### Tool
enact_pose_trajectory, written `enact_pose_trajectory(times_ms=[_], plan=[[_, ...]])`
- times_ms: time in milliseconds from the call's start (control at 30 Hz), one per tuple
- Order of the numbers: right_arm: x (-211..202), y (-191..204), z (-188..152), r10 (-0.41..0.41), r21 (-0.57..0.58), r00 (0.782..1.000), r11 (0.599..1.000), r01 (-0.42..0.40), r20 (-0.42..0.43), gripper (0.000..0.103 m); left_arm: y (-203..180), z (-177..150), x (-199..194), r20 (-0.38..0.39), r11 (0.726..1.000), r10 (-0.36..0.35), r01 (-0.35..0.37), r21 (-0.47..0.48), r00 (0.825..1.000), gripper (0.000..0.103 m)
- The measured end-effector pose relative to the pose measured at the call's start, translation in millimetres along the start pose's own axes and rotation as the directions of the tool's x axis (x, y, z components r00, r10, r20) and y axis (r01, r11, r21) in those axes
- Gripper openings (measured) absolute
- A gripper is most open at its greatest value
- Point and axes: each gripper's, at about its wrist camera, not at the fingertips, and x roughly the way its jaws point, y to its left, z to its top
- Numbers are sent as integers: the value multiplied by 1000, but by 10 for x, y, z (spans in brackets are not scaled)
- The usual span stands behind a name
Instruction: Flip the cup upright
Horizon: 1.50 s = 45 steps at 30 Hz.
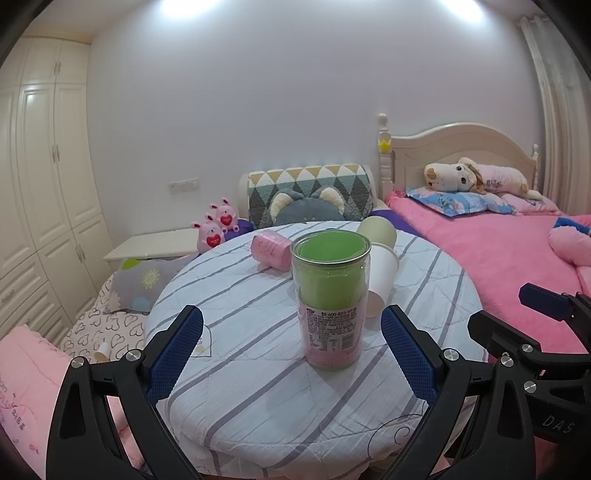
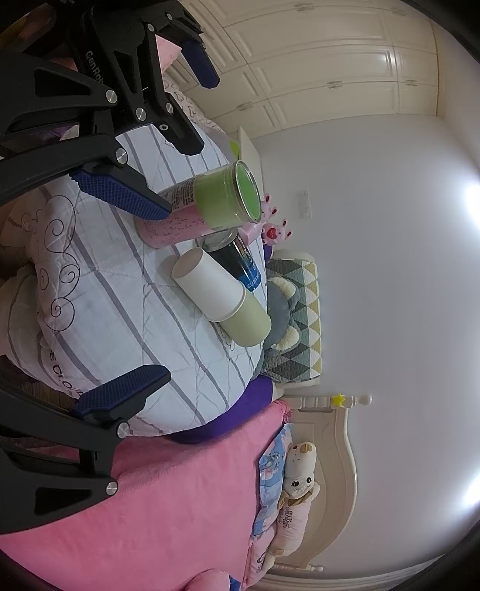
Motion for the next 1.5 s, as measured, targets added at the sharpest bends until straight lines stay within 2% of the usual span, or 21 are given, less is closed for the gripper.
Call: enact_pose_trajectory(times_ms=[1500], plan=[[-14,36,26,9,-25,1000,1000,-10,-29,82,25,-47,44,-7,1000,-8,8,1,1000,99]])
